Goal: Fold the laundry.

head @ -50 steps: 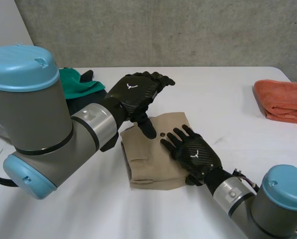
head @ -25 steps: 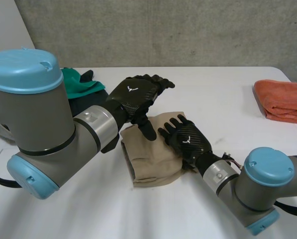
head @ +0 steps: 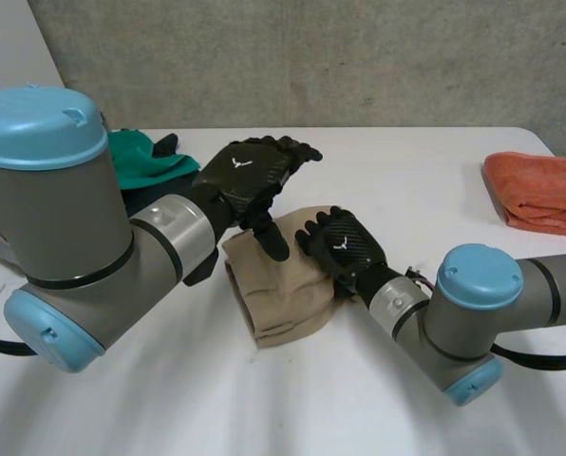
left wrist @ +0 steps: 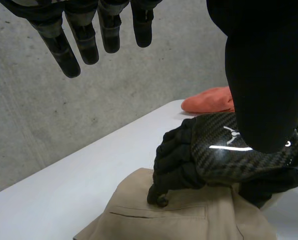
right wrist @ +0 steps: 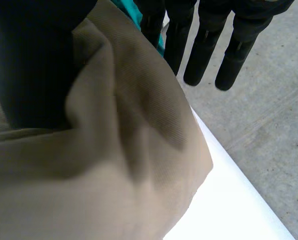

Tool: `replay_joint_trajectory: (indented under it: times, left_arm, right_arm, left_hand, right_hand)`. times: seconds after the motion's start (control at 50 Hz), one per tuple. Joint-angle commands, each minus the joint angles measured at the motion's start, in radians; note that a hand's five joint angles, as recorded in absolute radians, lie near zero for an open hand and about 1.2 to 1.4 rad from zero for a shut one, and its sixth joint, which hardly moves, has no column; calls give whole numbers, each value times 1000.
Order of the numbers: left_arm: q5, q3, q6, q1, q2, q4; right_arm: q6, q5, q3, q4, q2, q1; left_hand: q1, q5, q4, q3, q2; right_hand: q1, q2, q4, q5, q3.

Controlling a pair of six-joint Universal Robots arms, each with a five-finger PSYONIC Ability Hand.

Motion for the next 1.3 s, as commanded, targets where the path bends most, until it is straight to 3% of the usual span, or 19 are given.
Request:
replay_joint_trajectory:
  times: [0.02, 0.14, 0.22, 0.24, 0.26, 0.3, 0.46, 0.76, 0.9, 0.98, 1.14, 1.3]
  left_arm:
    - [1, 0, 0, 9, 5, 0]
    - [1, 0, 0, 9, 7, 0]
    - [1, 0, 0, 9, 7, 0]
    - [1, 0, 0, 9, 7, 0]
    - [1, 0, 0, 9, 7, 0]
    - [1, 0, 0, 9, 7, 0]
    - [3, 3, -2, 6, 16, 0]
    - [14, 35, 3, -8, 106, 3]
    - [17, 25, 3, -33, 91, 6]
    - [17, 18, 3, -50, 71, 11]
    - [17, -9, 3, -68, 56, 14]
    - [17, -21, 1, -68, 45, 24]
  right_arm:
    - [36, 1, -43, 3, -2, -2]
    - [43, -2, -81, 58, 11, -2]
    - [43, -4, -106, 76, 41, -2]
    - [43, -4, -112, 78, 46, -2]
    - [45, -8, -119, 78, 47, -2]
    - [50, -4, -126, 79, 44, -4]
    - [129, -10, -161, 64, -60, -42]
    - [437, -28, -460, -72, -86, -436]
    - [588, -88, -632, -112, 49, -631]
    - [611, -189, -763, -112, 203, -726]
    - [614, -285, -940, -117, 441, -849]
    - [617, -360, -974, -117, 572, -915]
  left_hand:
    - [27, -6, 14, 4, 10]
    - [27, -6, 14, 4, 10]
    - [27, -6, 14, 4, 10]
    - [27, -6, 14, 4, 10]
    - [27, -6, 14, 4, 10]
    - [27, -6, 14, 4, 10]
    - [27, -6, 14, 4, 10]
    - [27, -6, 14, 4, 10]
    - [21, -12, 8, -2, 4]
    - [21, -12, 8, -2, 4]
    - [21, -12, 8, -2, 4]
    - [19, -15, 5, -5, 1]
  right_hand:
    - [94, 86, 85, 168, 85]
    - [-79, -87, -89, -5, -88]
    - [-47, -55, -57, 27, -56]
    - [29, 21, 19, 102, 19]
    - [448, 440, 438, 522, 439]
    - [846, 838, 836, 919, 836]
    - [848, 840, 838, 921, 838]
    - [848, 840, 838, 921, 838]
    - [848, 840, 838, 921, 838]
    - [848, 840, 838, 921, 838]
    - [848, 840, 838, 921, 838]
    - [848, 840, 838, 921, 838]
